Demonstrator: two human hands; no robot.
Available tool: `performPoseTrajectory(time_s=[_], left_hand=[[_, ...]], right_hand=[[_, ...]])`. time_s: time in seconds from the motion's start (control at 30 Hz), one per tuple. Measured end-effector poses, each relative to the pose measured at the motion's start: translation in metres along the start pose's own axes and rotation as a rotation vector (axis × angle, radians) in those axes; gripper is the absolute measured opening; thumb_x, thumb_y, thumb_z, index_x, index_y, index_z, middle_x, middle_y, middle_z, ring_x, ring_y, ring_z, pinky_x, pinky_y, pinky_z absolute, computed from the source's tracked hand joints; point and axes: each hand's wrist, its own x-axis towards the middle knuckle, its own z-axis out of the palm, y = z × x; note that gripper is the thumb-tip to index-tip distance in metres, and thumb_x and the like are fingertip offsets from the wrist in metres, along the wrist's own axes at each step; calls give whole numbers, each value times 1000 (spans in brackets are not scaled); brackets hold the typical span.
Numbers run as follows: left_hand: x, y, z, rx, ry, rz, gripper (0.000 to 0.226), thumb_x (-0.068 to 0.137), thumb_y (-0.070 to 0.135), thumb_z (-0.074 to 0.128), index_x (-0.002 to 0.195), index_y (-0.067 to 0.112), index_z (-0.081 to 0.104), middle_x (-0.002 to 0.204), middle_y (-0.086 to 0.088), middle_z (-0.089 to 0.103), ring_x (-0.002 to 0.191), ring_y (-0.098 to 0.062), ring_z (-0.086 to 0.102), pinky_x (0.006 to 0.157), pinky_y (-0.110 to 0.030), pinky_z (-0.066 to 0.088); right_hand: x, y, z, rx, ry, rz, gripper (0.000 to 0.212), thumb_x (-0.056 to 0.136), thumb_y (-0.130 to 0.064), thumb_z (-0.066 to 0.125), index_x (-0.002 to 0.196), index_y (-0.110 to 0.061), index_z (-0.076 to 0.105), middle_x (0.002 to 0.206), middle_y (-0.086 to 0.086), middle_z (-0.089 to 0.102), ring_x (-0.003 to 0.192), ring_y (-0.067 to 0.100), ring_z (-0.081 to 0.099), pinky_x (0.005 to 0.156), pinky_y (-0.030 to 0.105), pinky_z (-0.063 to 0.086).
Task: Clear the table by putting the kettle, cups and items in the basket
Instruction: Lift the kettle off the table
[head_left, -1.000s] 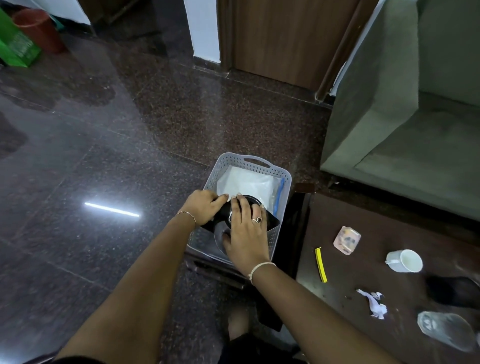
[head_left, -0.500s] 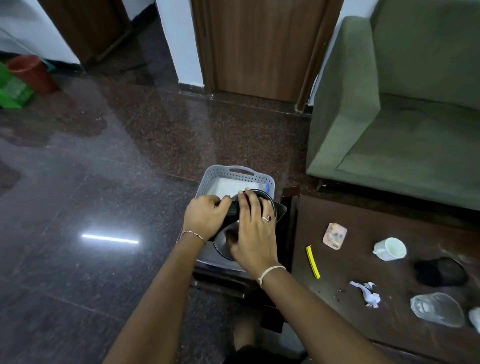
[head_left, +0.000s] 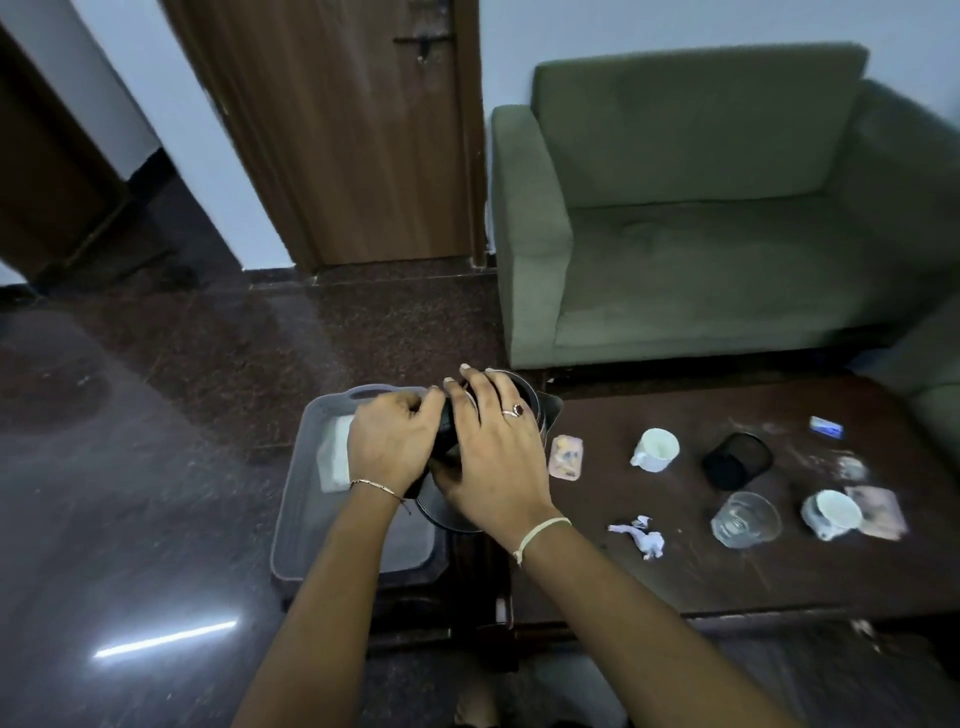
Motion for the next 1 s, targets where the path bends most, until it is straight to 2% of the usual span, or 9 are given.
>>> performPoseTrajectory(time_s=[0.1,0.27,0.4,0.57,0.77,0.87,0.9,1.0], left_hand=[[-10,37,32,1,-50,28,51,74,54,36,44,13,44,44,0,51,52,-17,51,49,-30,28],[-38,102,92,11,-110,50,51,74,54,37,49,12,50,47,0,55,52,-9,52,47,-26,30],[-65,148,139,-11,-137,60,48,74,53,37,46,15,46,46,2,53,51,-8,51,47,-22,28],[-91,192,190,-58,-156,88,38,74,48,40,53,16,37,49,1,49,53,-13,49,50,-31,30],[-113,212,235,-48,-200,119,35,76,43,40,56,15,31,50,-3,45,53,-22,47,49,-34,31],[-117,209,252,-13,-234,138,38,83,36,48,54,18,31,52,0,45,56,-23,47,50,-34,28],[-117,206,257,-8,-248,122,38,86,34,51,55,18,34,57,-1,48,60,-24,48,53,-34,29],[-118,198,267,-53,-309,69,34,88,33,56,65,8,52,75,-11,61,68,-24,57,64,-39,44]], right_hand=[[-12,40,-18,8,24,65,67,72,-43,65,131,-13,54,143,7,49,136,28,41,104,40,44],[-34,115,-50,-22,13,158,54,72,-40,64,119,-14,60,137,5,56,133,28,46,99,43,46],[-57,174,-67,-39,-4,199,53,71,-39,62,118,-15,60,138,3,56,135,27,43,100,44,43],[-82,248,-78,-16,-6,211,55,68,-43,63,116,-16,61,134,-1,58,134,24,44,98,43,43],[-108,302,-66,11,14,238,53,68,-48,69,112,-18,62,128,-3,61,130,22,48,94,41,45],[-115,318,-55,50,-11,256,56,65,-51,71,111,-20,61,126,-4,61,129,20,48,92,41,45],[-117,323,-51,61,-23,253,56,65,-52,71,111,-21,60,125,-5,60,129,20,48,92,41,45],[-121,333,-40,104,-41,241,55,66,-52,69,110,-22,59,120,-8,61,126,21,48,89,42,45]])
